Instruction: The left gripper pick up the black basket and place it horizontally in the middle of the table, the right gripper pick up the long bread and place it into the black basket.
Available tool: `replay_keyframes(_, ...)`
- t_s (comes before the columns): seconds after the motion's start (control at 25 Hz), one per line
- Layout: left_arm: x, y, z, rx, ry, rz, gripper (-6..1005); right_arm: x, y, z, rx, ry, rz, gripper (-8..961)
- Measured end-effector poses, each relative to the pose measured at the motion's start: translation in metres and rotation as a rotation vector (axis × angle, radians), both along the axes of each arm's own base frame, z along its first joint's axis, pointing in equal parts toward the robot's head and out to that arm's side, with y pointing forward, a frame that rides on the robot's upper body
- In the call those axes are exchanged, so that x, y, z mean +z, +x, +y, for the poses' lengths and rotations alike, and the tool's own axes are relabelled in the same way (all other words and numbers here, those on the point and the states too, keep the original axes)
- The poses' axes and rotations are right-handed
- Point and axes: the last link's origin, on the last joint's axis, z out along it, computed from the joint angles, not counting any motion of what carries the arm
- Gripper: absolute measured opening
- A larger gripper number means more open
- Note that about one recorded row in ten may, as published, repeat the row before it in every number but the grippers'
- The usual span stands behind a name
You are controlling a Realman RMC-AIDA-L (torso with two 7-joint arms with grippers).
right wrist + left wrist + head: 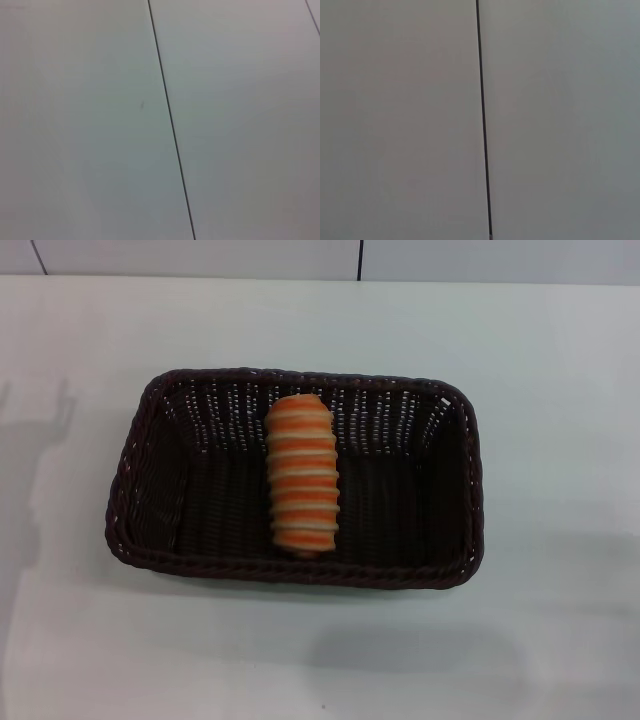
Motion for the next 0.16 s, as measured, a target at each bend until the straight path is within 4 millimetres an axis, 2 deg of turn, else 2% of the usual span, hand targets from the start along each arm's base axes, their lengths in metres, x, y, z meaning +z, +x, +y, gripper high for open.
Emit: replay_keyframes(0.16, 0.0012, -0.0005, 0.0002, 0.003, 0.006, 0.000, 732, 0.0000, 0.0016, 0.0006, -0.004, -0.006, -0.010, 820)
